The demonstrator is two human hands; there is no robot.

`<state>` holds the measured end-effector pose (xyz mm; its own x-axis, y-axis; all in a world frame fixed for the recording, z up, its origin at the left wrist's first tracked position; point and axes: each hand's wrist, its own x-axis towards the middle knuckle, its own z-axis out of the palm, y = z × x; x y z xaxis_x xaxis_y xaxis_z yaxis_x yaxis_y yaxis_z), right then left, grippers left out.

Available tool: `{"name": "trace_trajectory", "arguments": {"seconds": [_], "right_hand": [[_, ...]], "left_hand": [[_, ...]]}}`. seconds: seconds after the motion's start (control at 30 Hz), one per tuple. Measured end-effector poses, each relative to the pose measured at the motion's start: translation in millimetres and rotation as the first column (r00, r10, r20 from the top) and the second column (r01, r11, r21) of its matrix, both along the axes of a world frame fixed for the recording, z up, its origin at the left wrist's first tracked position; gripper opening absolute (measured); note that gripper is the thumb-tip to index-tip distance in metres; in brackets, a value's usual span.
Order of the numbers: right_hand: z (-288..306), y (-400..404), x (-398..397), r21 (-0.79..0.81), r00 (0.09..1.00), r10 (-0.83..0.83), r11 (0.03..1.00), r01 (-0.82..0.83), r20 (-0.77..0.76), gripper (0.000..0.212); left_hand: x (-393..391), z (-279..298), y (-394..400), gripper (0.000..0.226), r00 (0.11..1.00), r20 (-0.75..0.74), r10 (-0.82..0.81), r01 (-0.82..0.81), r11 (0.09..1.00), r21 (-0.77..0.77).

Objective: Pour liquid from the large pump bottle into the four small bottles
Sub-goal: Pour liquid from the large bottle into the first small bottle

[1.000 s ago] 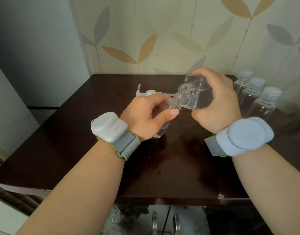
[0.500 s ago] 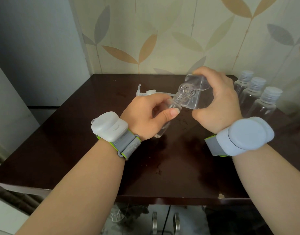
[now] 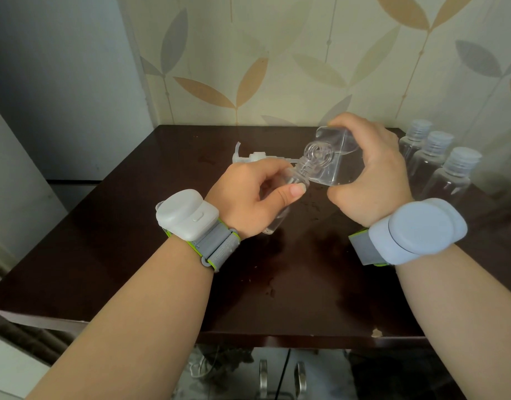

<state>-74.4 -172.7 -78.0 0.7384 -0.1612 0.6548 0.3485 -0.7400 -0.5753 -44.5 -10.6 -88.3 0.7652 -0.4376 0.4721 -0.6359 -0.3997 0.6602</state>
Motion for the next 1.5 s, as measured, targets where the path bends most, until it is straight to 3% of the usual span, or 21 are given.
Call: {"name": "trace_trajectory", "arguments": {"seconds": [1.5], "right_hand": [[-0.8,-1.6,1.4,-0.023,1.0,0.01,1.0,-0.009,0.011,0.059]], "left_hand": [[-0.2,0.3,-0.2,0.031,1.0,0.008,0.008,-0.008,1.0,0.017]]}}
